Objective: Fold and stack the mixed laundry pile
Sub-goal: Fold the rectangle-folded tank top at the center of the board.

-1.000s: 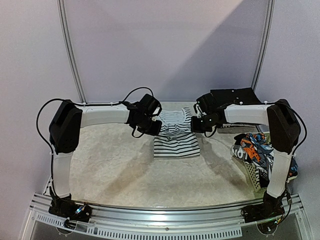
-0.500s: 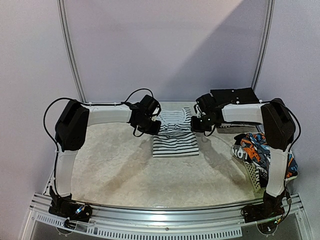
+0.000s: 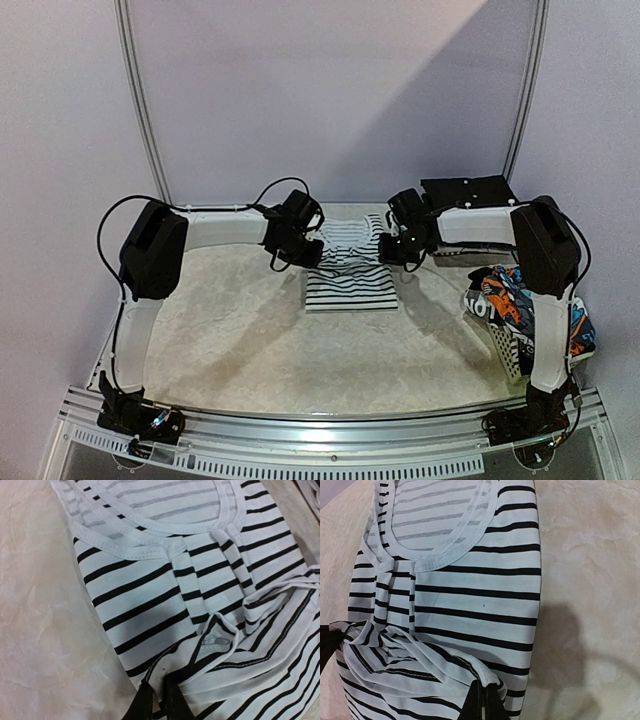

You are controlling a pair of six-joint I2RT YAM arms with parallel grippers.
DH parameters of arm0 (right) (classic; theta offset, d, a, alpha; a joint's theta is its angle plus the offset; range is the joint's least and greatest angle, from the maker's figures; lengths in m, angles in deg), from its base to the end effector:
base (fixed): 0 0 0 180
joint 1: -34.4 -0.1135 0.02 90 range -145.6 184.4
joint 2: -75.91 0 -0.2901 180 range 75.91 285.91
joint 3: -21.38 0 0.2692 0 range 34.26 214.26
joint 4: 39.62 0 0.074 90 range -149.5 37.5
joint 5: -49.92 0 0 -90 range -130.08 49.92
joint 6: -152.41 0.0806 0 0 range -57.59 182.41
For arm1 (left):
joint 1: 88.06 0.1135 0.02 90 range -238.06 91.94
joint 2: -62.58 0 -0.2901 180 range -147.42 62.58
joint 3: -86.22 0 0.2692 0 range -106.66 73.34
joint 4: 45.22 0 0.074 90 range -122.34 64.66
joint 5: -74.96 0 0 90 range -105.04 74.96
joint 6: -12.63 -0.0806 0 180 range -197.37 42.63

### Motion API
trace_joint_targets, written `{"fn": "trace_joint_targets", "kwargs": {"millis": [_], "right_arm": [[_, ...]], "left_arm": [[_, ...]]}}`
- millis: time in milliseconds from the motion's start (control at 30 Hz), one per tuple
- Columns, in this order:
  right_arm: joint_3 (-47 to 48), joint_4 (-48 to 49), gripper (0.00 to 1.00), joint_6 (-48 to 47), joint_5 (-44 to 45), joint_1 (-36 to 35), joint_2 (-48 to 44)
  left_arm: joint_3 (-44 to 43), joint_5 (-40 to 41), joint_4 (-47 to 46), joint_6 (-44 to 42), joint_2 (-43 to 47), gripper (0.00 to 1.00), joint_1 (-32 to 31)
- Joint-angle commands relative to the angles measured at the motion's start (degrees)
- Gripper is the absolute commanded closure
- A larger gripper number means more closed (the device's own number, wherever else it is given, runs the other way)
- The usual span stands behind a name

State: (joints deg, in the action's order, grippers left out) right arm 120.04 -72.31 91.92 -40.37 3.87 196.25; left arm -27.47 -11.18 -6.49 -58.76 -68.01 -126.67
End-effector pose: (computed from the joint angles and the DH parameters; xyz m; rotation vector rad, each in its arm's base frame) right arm 0.4363 0.2578 0.1388 -0.0250 2.5738 0.4195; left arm 0.4359 -0.3412 0.1281 0.4194 2.5327 -0.3042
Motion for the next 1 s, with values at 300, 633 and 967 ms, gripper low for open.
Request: {"fn": "trace_joint_targets", "kwargs": {"millis": [300,633,967], "right_arm": [[2.89,0.43,0.69,4.93,1.54,1.63,2.82],[-1.28,0.39,0.49,0.24,1.93,-0.82,-9.89],[-0.29,2.71,0.62,-6.09,-11.79,-7.18,-6.58]], "left_arm": [[-2.42,-0.65,-3.11,0.53,-0.72,0.66,3.63],[12.65,4.21,-8.81,-1.18,14.26,0.4,3.54],[25.05,-2.89,-15.38,1.98,21.8,0.59,-1.48]]}}
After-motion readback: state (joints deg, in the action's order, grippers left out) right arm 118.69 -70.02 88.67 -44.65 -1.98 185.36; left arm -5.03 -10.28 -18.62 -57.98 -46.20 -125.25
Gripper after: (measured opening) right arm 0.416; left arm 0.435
